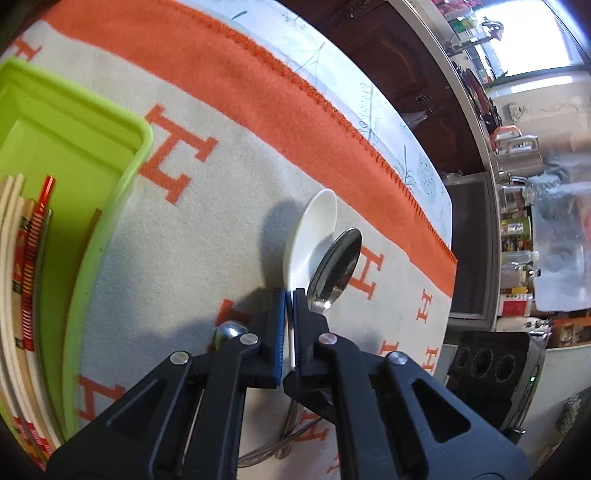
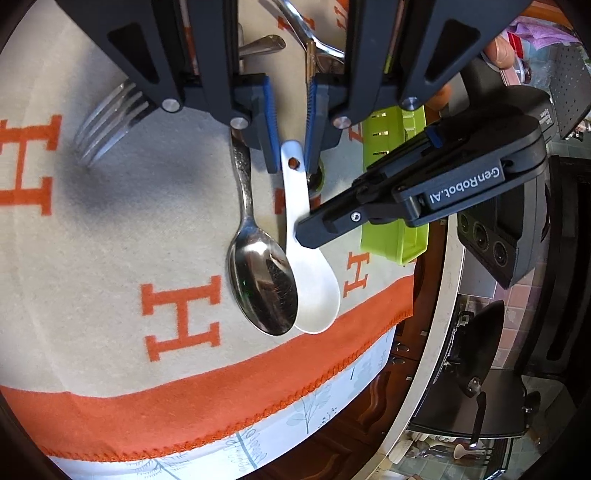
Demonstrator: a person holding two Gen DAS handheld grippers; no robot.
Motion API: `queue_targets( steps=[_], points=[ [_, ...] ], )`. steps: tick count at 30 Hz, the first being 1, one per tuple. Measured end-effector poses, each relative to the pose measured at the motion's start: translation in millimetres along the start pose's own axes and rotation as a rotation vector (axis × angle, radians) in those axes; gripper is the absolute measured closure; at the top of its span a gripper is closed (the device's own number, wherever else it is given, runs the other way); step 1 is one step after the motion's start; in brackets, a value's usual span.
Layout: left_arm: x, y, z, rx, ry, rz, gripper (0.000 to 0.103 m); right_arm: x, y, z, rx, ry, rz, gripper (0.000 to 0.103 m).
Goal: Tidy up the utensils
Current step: 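Lift the white ceramic spoon with left tool while right tool lifts the steel spoon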
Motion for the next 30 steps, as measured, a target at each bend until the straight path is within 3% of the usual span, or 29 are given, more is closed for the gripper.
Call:
queue_targets(
  steps=[9, 16, 24, 30],
  points=[
    [6.9, -3.1, -7.2, -0.034, -0.026, -0.001, 0.102, 2.9, 2.3, 2.6, 0.074, 0.126, 0.053, 0.088],
    [8.9, -0.9, -5.6, -0.059, -0.041, -0.002, 0.102, 1.6, 3.3, 1.2, 0.116, 0.174, 0.072, 0.088],
    [8.6, 2.8, -5.3, -0.039, -0.019, -0.011, 0.102, -0.2, 6.3, -9.8, 0.129, 0.13, 0.056, 0.088],
    [8.9, 3.6, -2.6, -0.021, 0.017, -0.014, 0.102, -8.4, 18.0, -21.8, 0.121, 0.038, -0.005, 0.088]
  ],
)
Point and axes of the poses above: each gripper's, at about its wrist camera, not at the fingertips, and x roughly against the way its jaws point, z to its right, y to its underside, the point moved 9 cm from there along -x, roughly the way its jaws point, and after that the axes turned 8 degrees about y, right-handed, at the moved point
